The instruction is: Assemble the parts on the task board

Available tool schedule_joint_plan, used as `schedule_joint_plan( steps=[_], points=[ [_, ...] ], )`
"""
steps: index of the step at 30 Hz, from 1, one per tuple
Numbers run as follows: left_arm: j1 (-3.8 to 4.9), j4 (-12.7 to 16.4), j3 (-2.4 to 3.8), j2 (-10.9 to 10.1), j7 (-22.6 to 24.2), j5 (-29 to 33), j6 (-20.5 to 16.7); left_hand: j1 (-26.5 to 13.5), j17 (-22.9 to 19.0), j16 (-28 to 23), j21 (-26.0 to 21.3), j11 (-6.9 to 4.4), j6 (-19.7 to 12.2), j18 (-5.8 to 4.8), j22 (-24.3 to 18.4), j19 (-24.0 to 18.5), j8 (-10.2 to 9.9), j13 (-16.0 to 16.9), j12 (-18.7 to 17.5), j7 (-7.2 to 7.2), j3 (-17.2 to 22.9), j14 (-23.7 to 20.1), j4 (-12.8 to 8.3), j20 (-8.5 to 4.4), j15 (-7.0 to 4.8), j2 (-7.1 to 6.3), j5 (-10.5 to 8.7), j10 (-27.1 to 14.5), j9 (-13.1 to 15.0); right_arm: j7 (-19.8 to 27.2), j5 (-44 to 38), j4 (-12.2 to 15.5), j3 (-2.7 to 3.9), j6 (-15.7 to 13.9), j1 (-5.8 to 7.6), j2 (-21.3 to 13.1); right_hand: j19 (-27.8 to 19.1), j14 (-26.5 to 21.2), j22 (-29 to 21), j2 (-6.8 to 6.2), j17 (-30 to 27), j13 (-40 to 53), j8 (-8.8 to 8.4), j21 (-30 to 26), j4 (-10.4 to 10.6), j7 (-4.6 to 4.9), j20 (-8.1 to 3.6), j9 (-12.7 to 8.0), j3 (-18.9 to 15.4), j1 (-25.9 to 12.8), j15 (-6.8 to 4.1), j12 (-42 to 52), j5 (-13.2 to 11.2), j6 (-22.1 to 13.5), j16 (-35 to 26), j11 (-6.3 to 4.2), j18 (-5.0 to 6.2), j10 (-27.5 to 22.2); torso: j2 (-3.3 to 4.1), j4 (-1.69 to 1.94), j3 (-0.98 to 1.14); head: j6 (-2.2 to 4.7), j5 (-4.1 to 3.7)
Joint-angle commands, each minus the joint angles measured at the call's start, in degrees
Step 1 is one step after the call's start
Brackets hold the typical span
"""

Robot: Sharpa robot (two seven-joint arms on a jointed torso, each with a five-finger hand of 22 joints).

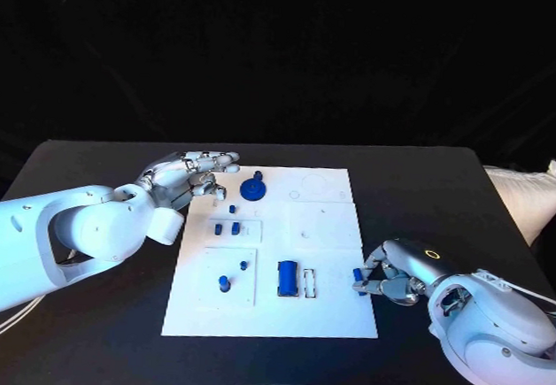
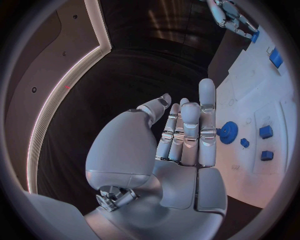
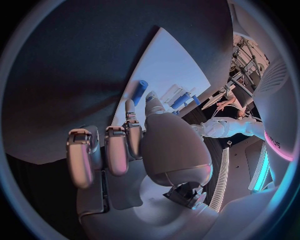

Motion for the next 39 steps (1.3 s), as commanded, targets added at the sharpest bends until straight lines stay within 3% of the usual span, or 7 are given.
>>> schedule_joint_plan(
  steps=[1, 14, 19, 26, 30, 34, 39],
  points=[
    [0.02, 0.1, 0.02, 0.0, 0.3, -0.2, 1.0, 0.0, -0.1, 0.1, -0.4, 0.0, -0.4, 1.06, -0.1, -0.1, 0.2, -0.1, 0.4, -0.05, -0.2, -0.4, -0.3, 0.32, 0.05, 0.39, 0.35, -0.5, 0.0, -0.3, -2.0, -0.4, -0.02, 2.1, -0.16, 0.4, 5.9, 4.5, 15.1, -0.49, 6.0, -2.1, -0.33, 0.2, -0.2, -0.07, 0.09, -0.1, 0.3, 0.8, -0.09, 0.2, -0.3, 0.6, 0.0, -0.61, -0.8, 2.1, 0.01, -0.01, 0.0, -0.02, 0.09],
    [0.02, 0.1, 0.01, 0.0, 0.3, -0.2, 1.1, 0.0, -0.1, 0.1, -0.4, 0.0, -0.4, 1.06, -0.1, -0.1, 0.2, -0.1, 0.4, -0.05, -0.2, -0.4, -0.3, 0.32, 0.05, 0.39, 0.35, -0.5, 0.0, -0.4, -5.3, -2.7, -0.05, 4.3, -0.47, 3.1, 5.9, 4.6, 15.1, -0.39, 6.1, -1.9, -1.26, 0.2, -2.3, -0.23, -0.08, -0.8, 1.8, 4.2, -0.26, 0.4, -0.3, 1.4, 0.1, -0.8, -0.8, 2.2, 0.0, 0.03, 0.03, -0.16, 0.37],
    [0.02, 0.1, -0.02, 0.0, 0.3, -0.2, 1.2, 0.0, -0.1, 0.1, -0.4, 0.0, -0.4, 1.06, -0.1, -0.1, 0.2, -0.1, 0.4, -0.05, -0.2, -0.4, -0.3, 0.32, 0.05, 0.39, 0.35, -0.5, 0.0, -0.4, -8.0, -3.4, -0.1, 6.6, -0.86, 4.4, 5.9, 4.6, 15.1, -0.19, 6.4, -1.8, -1.63, 0.2, -4.3, -0.43, -0.24, -1.2, 3.6, 7.1, -0.44, 0.6, -3.1, 2.1, 0.2, -1.0, -0.8, 2.2, 0.02, -0.06, 0.01, -0.22, 0.5],
    [0.02, 0.1, -0.05, -0.1, 0.2, -0.2, 1.1, 0.0, -0.1, 0.1, -0.4, 0.0, -0.4, 1.06, -0.1, -0.1, 0.2, -0.1, 0.4, -0.05, -0.2, -0.4, -0.3, 0.32, 0.05, 0.39, 0.35, -0.5, 0.0, -0.7, -11.0, -3.6, -0.12, 11.9, -1.21, 5.2, 5.9, 4.6, 15.1, 0.56, 6.5, -1.7, -2.28, 0.2, -7.4, -0.44, -0.4, -1.7, 7.2, 10.6, -0.53, 0.5, -2.9, 2.8, 0.3, -1.07, -0.8, 2.0, 0.0, 0.0, -0.04, -0.3, 0.55],
    [0.02, 0.2, -0.07, -0.2, 0.2, -0.3, 1.1, 0.1, -0.2, 0.1, -0.4, 0.0, -0.4, 1.07, -0.1, -0.1, 0.2, -0.1, 0.5, -0.05, -0.2, -0.5, -0.3, 0.32, 0.05, 0.4, 0.34, -0.5, 0.1, -1.0, -11.7, -3.8, -0.13, 14.0, -1.26, 5.4, 5.9, 4.6, 15.1, 1.03, 6.5, -1.8, -2.56, 0.2, -8.7, -0.35, -0.38, -2.0, 9.3, 11.4, -0.49, 0.3, -1.5, 3.2, 0.2, -1.02, -0.8, 1.9, -0.01, 0.05, -0.04, -0.4, 0.57],
    [0.02, 0.2, -0.07, -0.2, 0.2, -0.6, 1.1, 0.1, -0.2, 0.1, -0.4, 0.0, -0.4, 1.07, -0.1, -0.1, 0.2, -0.1, 0.5, -0.05, -0.2, -0.5, -0.3, 0.32, 0.05, 0.4, 0.34, -0.5, 0.1, -1.1, -11.2, -3.9, -0.13, 13.5, -1.27, 5.5, 5.9, 4.6, 15.1, 1.68, 6.6, -1.6, -2.99, 0.2, -8.8, -0.33, -0.31, -2.2, 11.4, 9.8, -0.41, 0.6, 1.2, 3.2, 0.3, -1.01, -0.8, 2.1, -0.03, -0.02, -0.01, -0.44, 0.57],
    [0.02, 0.3, -0.08, -0.3, 0.2, -0.7, 1.1, 0.1, -0.2, 0.1, -0.4, 0.0, -0.4, 1.07, -0.1, -0.1, 0.2, -0.1, 0.5, -0.05, -0.2, -0.5, -0.3, 0.32, 0.05, 0.4, 0.34, -0.5, 0.1, -1.1, -8.0, -3.6, -0.13, 10.0, -1.28, 5.6, 5.9, 4.6, 15.1, 2.26, 6.6, -1.4, -3.45, 0.2, -7.8, -0.44, -0.27, -2.4, 14.1, 7.0, -0.42, 0.9, 2.6, 3.1, 0.3, -0.97, -0.8, 2.3, 0.01, -0.02, 0.0, -0.47, 0.66]
  ],
)
